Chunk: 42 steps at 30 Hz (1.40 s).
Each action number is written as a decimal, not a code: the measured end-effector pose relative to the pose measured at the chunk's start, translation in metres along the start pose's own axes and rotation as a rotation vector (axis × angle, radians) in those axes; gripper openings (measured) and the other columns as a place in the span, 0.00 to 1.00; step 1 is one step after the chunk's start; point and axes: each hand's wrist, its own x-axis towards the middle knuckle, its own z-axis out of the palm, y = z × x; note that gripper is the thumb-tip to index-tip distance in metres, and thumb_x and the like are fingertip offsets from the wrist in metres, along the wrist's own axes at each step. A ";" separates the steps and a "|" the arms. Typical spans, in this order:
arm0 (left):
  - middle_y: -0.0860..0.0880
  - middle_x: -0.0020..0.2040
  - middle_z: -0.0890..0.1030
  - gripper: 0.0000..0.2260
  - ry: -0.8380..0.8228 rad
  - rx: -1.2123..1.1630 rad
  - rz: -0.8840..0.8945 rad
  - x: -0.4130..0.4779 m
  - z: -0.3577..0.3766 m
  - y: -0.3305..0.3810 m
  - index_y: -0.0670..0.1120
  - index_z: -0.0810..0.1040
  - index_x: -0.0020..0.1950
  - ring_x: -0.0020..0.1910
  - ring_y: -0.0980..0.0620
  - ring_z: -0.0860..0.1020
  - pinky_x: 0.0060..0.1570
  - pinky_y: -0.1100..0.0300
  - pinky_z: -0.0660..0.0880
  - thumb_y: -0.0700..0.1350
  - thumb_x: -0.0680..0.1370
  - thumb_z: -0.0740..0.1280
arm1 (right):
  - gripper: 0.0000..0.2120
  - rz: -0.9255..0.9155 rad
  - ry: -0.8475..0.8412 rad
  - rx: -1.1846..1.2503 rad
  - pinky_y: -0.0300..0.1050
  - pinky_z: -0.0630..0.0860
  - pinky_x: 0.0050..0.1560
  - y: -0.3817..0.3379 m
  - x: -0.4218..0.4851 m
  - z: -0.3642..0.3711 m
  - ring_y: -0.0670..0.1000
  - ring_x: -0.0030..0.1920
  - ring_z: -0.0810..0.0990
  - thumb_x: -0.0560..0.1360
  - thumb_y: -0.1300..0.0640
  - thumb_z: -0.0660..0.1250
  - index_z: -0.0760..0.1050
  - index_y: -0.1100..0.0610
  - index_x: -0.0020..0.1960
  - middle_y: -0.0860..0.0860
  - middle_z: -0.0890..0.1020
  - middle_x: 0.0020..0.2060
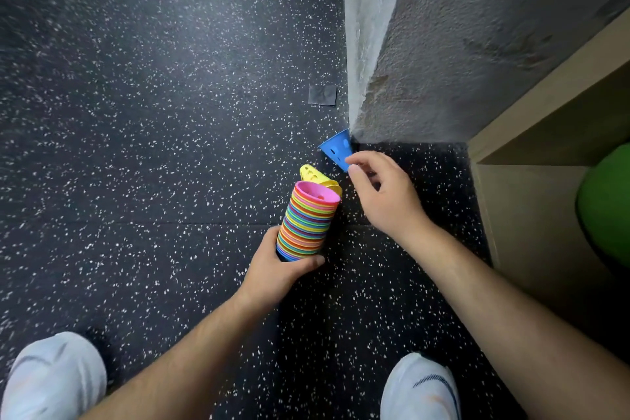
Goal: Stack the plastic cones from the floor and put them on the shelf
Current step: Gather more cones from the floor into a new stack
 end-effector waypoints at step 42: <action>0.53 0.50 0.86 0.27 0.048 0.008 0.014 -0.004 -0.016 0.005 0.54 0.76 0.59 0.47 0.57 0.84 0.50 0.62 0.78 0.45 0.66 0.85 | 0.17 -0.331 -0.263 -0.272 0.46 0.68 0.66 -0.003 0.020 -0.003 0.52 0.62 0.74 0.83 0.48 0.56 0.75 0.49 0.68 0.47 0.78 0.62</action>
